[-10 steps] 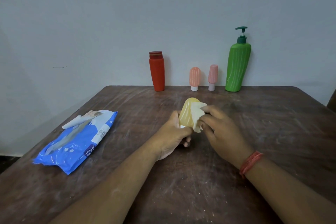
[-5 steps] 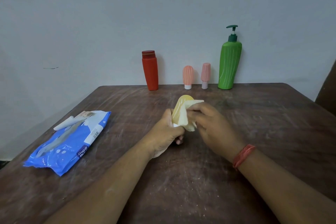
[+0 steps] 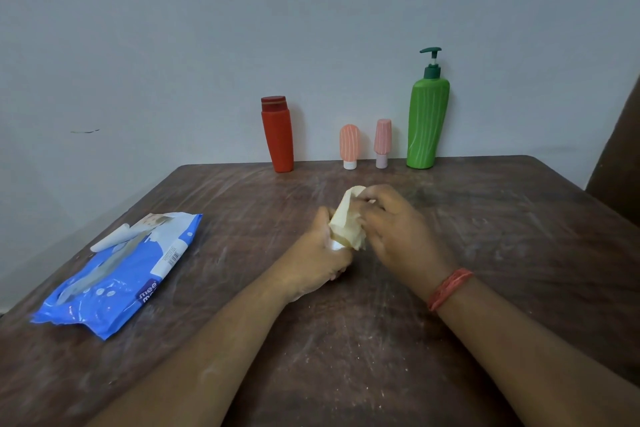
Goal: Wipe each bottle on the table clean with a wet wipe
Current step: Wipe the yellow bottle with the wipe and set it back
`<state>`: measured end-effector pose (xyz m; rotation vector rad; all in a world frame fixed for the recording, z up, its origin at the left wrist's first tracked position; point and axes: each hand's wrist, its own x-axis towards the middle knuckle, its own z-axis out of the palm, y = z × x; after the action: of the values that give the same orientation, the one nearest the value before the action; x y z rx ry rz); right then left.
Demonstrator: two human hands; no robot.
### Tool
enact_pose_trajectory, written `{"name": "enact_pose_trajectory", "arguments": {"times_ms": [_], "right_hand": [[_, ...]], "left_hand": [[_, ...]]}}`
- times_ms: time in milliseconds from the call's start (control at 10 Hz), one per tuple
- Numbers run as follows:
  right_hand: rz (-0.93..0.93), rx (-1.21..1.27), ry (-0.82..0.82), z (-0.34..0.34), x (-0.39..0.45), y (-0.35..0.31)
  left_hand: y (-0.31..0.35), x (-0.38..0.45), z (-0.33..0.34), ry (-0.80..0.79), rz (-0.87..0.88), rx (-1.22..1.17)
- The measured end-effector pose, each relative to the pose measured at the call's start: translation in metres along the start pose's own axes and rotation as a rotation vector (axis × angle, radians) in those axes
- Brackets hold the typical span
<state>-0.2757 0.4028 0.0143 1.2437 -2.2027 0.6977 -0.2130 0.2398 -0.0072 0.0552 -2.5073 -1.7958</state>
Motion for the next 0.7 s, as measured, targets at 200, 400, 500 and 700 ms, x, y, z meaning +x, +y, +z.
{"name": "enact_pose_trajectory", "arguments": {"times_ms": [200, 400, 500, 700], "right_hand": [[0.064, -0.055, 0.118, -0.012, 0.001, -0.001], [0.050, -0.159, 0.062, -0.015, 0.000, 0.006], [0.060, -0.172, 0.069, -0.016, -0.002, 0.004], [0.039, -0.263, 0.030, -0.011, -0.003, 0.008]], "left_hand": [[0.000, 0.002, 0.001, 0.025, 0.013, 0.146], [0.000, 0.001, 0.000, 0.014, 0.050, 0.223], [0.000, 0.001, 0.001, 0.012, 0.055, 0.217], [-0.001, 0.000, 0.001, 0.001, 0.040, 0.127]]}}
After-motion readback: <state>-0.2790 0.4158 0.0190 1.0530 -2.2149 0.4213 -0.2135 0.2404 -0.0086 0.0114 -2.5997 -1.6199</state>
